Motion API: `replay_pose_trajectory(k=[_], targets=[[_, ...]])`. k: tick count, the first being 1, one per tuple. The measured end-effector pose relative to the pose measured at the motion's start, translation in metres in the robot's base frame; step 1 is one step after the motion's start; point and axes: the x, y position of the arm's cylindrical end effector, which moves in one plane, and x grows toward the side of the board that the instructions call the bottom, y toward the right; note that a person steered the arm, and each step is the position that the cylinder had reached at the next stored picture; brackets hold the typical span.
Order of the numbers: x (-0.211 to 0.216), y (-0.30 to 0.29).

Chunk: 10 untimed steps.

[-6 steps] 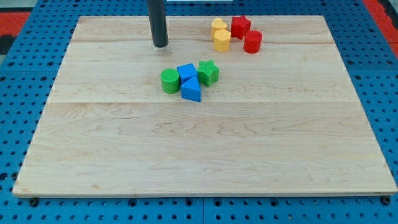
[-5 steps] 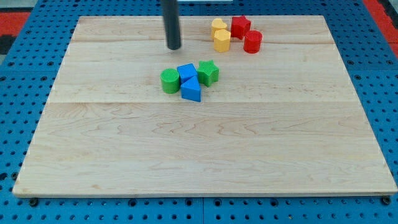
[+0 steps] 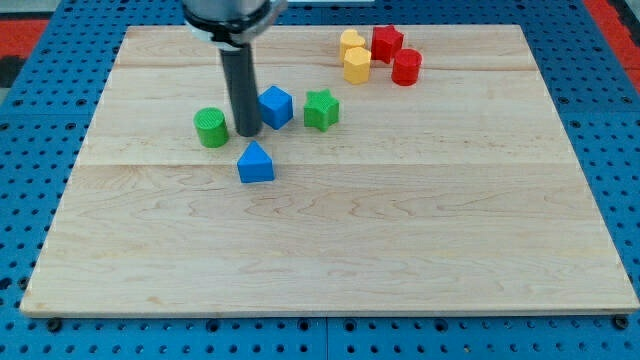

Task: Move the green blocks and blue cube towards the left center of the board in a horizontal line

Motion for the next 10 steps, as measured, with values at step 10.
replay_pose_trajectory(k=[10], targets=[[-0.002, 0.034]])
